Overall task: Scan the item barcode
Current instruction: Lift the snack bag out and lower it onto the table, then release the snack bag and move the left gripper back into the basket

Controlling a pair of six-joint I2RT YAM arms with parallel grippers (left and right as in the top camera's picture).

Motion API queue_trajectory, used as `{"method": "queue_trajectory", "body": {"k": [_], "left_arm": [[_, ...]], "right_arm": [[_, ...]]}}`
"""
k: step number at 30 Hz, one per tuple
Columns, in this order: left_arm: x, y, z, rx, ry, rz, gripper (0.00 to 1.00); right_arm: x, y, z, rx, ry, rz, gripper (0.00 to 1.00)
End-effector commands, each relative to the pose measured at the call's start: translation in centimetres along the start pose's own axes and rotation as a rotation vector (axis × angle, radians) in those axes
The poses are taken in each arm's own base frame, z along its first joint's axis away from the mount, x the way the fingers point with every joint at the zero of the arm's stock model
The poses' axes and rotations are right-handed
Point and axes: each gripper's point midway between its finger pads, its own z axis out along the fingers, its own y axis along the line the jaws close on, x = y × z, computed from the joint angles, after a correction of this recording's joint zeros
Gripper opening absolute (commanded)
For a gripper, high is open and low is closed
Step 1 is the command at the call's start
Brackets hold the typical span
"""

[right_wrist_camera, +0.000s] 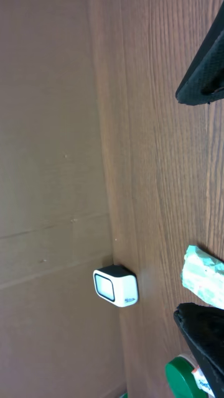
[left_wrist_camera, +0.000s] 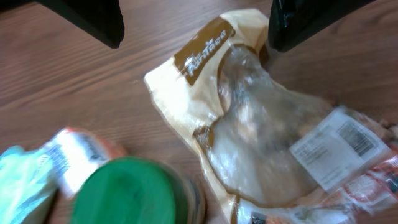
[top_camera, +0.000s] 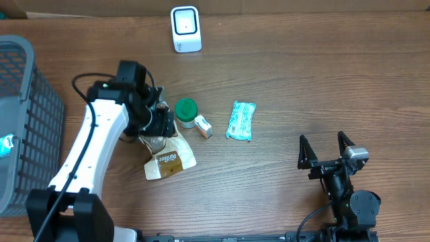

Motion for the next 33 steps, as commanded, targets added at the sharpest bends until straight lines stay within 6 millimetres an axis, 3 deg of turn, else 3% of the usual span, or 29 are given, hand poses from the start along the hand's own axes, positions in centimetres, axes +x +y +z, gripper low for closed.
{"method": "queue_trajectory", "body": {"k": [1,6,9,11,14,16,19,24,28,33], "left_arm": [[-4.4,-1.4,-6.9,0.004,-0.193,-0.057,0.75],[-7.5,-3.3,-17.1,0.019,-0.440,-0.097,0.74],[-7.9,-2.7,-23.3,-0.052,-0.608,-0.133,0.73],[-7.0,-1.0,-28.8,-0.137,-0.766,-0.224,0.76],[-5.5,1.5,-33.1,-0.213,-0.898,-0.356,0.81],[-2.9,5.0,-35.8,-0.281,-0.994,-0.567,0.87],[0.0,8.1,-37.2,-0.306,-1.040,-0.772,0.89],[2.4,13.4,-37.9,-0.457,-1.048,-0.945,0.89],[4.2,19.2,-36.8,-0.570,-0.981,-1.102,0.89],[3.4,24.5,-33.1,-0.592,-0.789,-1.067,0.87]], "right_arm": [[0.2,0.0,0.0,-0.002,-0.003,-0.001,1.00],[0.2,0.0,0.0,-0.002,-0.003,-0.001,1.00],[0.2,0.0,0.0,-0.002,-0.003,-0.001,1.00],[0.2,0.0,0.0,-0.002,-0.003,-0.001,1.00],[0.2,0.0,0.0,-0.002,-0.003,-0.001,1.00],[0.2,0.0,0.0,-0.002,-0.003,-0.001,1.00],[0.2,0.0,0.0,-0.002,-0.003,-0.001,1.00],[0.2,0.0,0.0,-0.002,-0.003,-0.001,1.00],[0.2,0.0,0.0,-0.002,-0.003,-0.001,1.00],[0.2,0.0,0.0,-0.002,-0.003,-0.001,1.00]]}}
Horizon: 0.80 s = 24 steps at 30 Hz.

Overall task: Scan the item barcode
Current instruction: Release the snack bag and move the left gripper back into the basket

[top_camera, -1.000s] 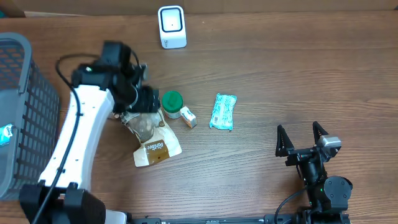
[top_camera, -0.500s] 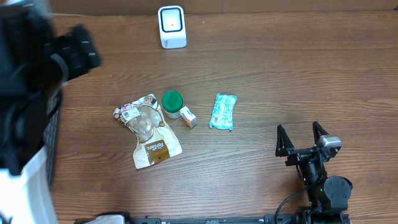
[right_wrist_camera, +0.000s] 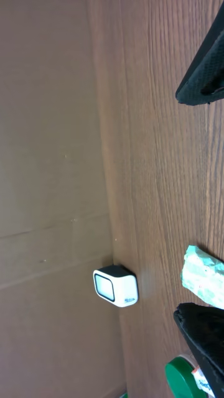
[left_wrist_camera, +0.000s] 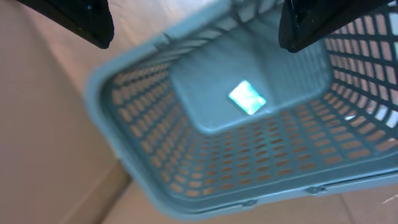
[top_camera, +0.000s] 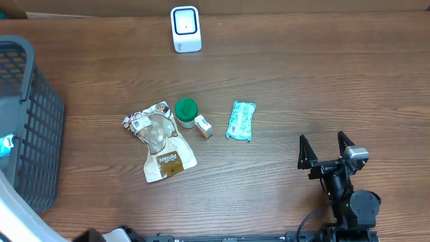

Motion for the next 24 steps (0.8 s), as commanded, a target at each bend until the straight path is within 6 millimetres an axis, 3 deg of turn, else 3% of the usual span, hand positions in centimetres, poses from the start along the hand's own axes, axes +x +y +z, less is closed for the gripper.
{"method": "queue_trajectory", "body": {"k": [1,11,15,24], "left_arm": [[1.2,0.6,4.7,-0.036,0.124,0.086,0.86],[5.1,4.4,14.3,-0.156,0.332,0.151,0.80],[7.3,4.1,16.9,-0.080,0.384,0.182,0.80],[11.8,6.9,22.0,-0.110,0.427,0.194,0.80]], "right_arm": [[0.2,0.0,0.0,-0.002,-0.002,0.000,1.00],[0.2,0.0,0.0,-0.001,-0.002,0.000,1.00],[0.2,0.0,0.0,-0.002,-0.002,0.000,1.00],[0.2,0.0,0.0,-0.001,-0.002,0.000,1.00]]}}
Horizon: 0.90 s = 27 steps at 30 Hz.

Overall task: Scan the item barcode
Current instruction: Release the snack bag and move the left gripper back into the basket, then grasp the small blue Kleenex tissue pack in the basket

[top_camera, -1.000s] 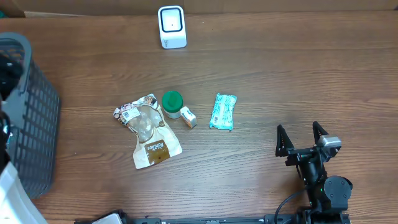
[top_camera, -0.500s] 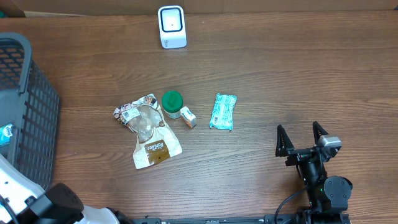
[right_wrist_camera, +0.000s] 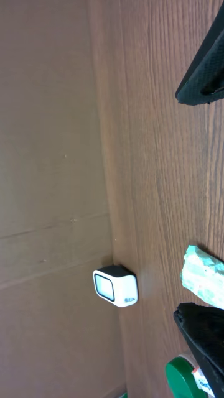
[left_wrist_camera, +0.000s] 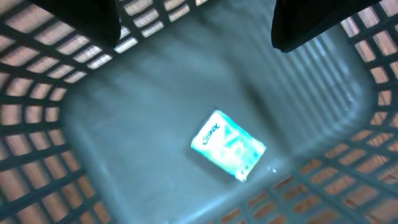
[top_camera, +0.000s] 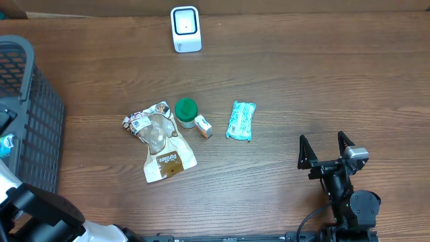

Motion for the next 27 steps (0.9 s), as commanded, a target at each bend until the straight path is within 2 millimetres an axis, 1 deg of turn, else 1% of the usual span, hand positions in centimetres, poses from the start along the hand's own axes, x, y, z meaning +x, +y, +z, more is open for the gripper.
{"method": "queue_trajectory", "body": {"k": [1,5,9,14,17,21,23,27], "left_arm": [[0.9,0.9,2.0,0.000,0.022,0.022,0.81],[1.2,1.0,3.6,0.000,0.010,0.098,0.82],[1.8,1.1,4.9,-0.001,0.011,0.126,0.82],[2.4,2.9,7.0,-0.069,0.014,0.141,0.79],[2.3,3.6,8.3,-0.073,0.015,0.164,0.78],[2.4,3.9,10.2,-0.077,0.035,0.169,0.76],[2.7,3.8,11.9,-0.079,0.051,0.172,0.72],[2.3,3.5,14.2,-0.075,0.037,0.192,0.71]], "right_arm": [[0.2,0.0,0.0,-0.001,-0.002,0.000,1.00],[0.2,0.0,0.0,-0.002,-0.002,0.000,1.00],[0.2,0.0,0.0,-0.001,-0.002,0.000,1.00],[0.2,0.0,0.0,-0.002,-0.002,0.000,1.00],[0.2,0.0,0.0,-0.001,-0.002,-0.001,1.00],[0.2,0.0,0.0,-0.002,-0.002,0.000,1.00],[0.2,0.0,0.0,-0.002,-0.002,0.000,1.00],[0.2,0.0,0.0,-0.002,-0.002,0.000,1.00]]}}
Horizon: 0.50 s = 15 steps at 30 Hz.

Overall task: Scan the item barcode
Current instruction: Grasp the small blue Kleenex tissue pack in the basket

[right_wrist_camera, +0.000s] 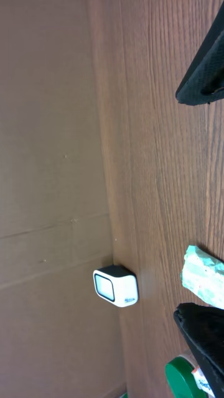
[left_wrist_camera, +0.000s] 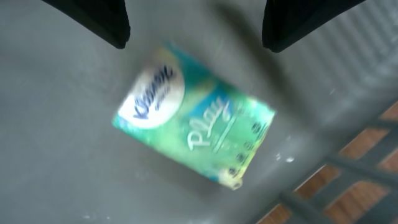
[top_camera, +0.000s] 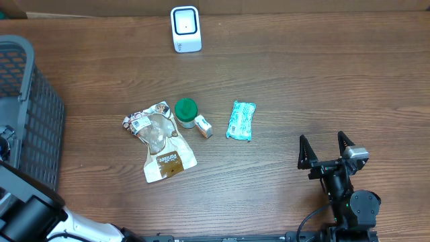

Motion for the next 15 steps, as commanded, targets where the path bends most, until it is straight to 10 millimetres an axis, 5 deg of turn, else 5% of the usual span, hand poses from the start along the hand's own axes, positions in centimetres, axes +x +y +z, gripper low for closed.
{"method": "queue_trajectory", "body": {"k": [1,8,11,15], "left_arm": [[0.1,-0.4,2.5,-0.004,0.002,0.067,0.71],[0.9,-0.6,4.9,-0.005,0.031,0.099,0.63],[1.4,-0.6,5.1,-0.006,0.048,0.097,0.24],[1.1,-0.7,4.8,-0.005,0.044,0.099,0.04]], "right_arm": [[0.2,0.0,0.0,-0.002,-0.001,0.000,1.00],[0.2,0.0,0.0,-0.002,-0.001,0.000,1.00],[0.2,0.0,0.0,-0.001,-0.001,0.000,1.00],[0.2,0.0,0.0,-0.002,-0.001,0.000,1.00]]}}
